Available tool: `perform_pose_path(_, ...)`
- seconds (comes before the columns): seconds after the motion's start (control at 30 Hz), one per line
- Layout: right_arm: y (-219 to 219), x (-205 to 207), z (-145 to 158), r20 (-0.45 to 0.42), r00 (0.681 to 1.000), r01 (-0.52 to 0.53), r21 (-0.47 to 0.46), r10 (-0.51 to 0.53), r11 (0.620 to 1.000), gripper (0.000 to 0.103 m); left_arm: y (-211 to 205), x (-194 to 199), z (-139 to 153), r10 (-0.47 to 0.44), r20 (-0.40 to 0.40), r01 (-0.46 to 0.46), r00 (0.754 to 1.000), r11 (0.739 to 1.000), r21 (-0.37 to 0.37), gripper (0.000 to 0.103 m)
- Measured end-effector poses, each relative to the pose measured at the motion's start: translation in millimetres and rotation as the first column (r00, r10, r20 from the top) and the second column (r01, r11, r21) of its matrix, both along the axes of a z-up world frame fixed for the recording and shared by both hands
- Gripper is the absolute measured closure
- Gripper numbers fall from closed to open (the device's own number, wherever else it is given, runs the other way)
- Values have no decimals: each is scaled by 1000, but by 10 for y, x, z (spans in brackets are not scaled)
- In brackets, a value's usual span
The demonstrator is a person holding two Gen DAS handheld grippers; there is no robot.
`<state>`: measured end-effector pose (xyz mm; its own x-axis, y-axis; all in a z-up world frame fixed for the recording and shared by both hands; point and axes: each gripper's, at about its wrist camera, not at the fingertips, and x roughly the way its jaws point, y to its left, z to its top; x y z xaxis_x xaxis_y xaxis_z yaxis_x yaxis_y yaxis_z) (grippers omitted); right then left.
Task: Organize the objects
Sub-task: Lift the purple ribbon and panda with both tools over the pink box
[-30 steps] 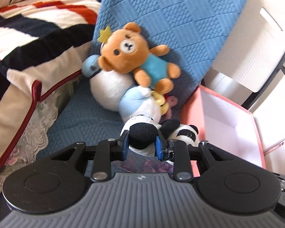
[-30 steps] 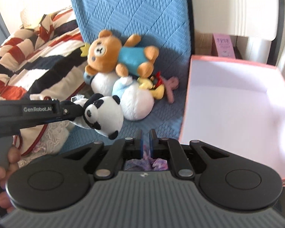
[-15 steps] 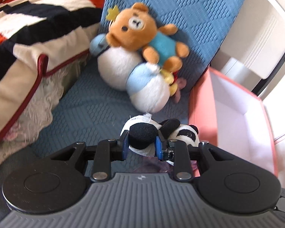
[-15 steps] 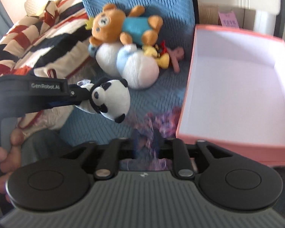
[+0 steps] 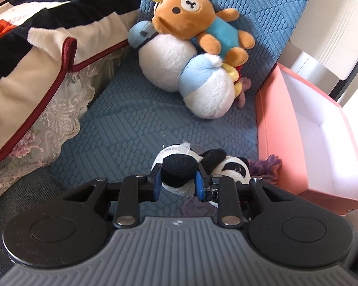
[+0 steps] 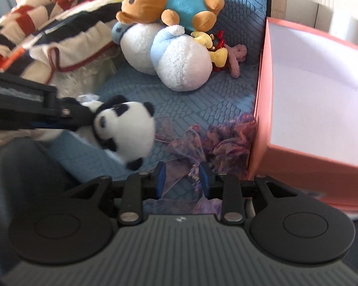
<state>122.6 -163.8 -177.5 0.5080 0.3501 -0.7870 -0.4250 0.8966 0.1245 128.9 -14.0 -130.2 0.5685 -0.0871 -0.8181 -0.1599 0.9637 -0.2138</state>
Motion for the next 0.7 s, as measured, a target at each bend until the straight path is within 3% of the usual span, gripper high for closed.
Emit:
perform_pose_path(0.27,200,45,-362,37,998,-35,-162,42,986,68,83,-23,-88,17,-12,-17,1000,1000,-9,70)
perform_pose_path(0.47,306,86,-517,68,995,-59,-252,78,966,72,101,-27,-93,20,-10,-20,1000,1000,-11,70)
perform_pose_path(0.7,214,138,-463,30,999,-17,-170,22,985,77,99,-31,-39,25,-3,-25,1000,1000,-13,70)
